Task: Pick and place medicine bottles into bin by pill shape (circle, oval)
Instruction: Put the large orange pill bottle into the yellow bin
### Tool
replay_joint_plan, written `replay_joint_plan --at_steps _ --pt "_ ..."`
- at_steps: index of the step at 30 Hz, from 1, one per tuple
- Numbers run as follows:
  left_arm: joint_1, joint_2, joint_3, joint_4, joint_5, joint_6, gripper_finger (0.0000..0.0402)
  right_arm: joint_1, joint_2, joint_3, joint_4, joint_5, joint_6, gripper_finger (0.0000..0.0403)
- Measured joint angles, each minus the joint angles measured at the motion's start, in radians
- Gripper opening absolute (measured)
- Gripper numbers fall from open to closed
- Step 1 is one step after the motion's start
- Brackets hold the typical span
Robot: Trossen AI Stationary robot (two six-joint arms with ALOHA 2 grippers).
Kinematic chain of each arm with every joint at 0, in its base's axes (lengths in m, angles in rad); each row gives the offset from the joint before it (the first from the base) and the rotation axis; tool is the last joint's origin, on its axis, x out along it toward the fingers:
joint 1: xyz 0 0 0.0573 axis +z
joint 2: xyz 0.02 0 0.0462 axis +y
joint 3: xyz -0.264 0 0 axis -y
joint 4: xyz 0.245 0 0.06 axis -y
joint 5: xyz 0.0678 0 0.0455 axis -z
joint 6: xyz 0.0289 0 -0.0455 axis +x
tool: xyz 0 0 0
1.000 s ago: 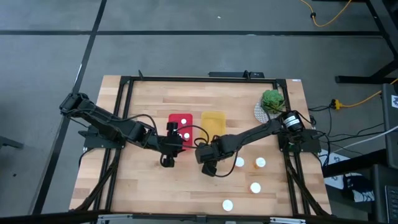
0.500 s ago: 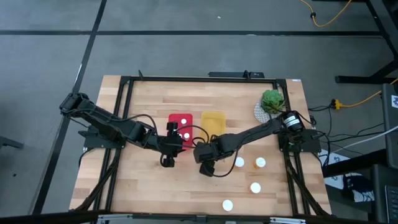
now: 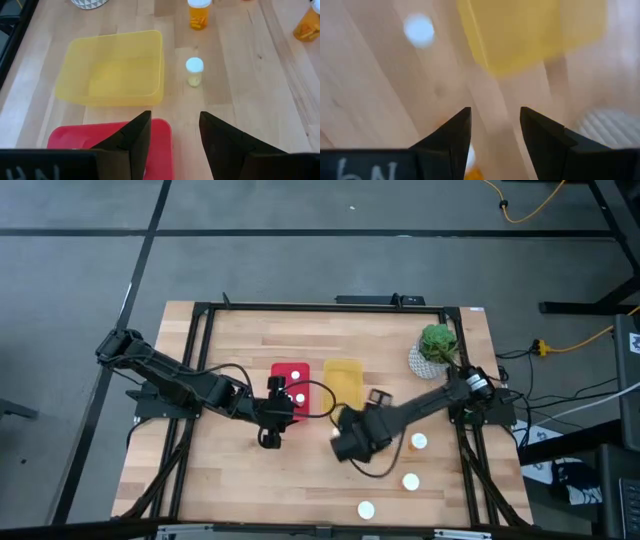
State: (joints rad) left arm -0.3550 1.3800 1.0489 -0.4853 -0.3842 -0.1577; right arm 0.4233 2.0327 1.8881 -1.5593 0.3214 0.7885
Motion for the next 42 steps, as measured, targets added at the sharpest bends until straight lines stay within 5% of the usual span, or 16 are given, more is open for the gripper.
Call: replay_joint_plan --at_steps 6,24,35,42 --pt "0.000 0.000 0.000 0.004 0.000 0.000 0.0160 0.145 -0.021 -0.026 0.006 -0.074 0.118 0.0172" --pt "0.000 0.000 0.000 0.018 0.000 0.000 0.0160 0.593 -0.020 -0.030 -0.003 -0.088 0.861 0.0172" --pt "0.000 0.000 0.000 0.030 0.000 0.000 0.0160 0.649 -0.020 -0.030 0.027 -0.108 1.113 0.0176" --pt "0.000 0.000 0.000 0.030 0.000 0.000 0.0160 0.637 -0.020 -0.030 0.028 -0.163 1.224 0.0222"
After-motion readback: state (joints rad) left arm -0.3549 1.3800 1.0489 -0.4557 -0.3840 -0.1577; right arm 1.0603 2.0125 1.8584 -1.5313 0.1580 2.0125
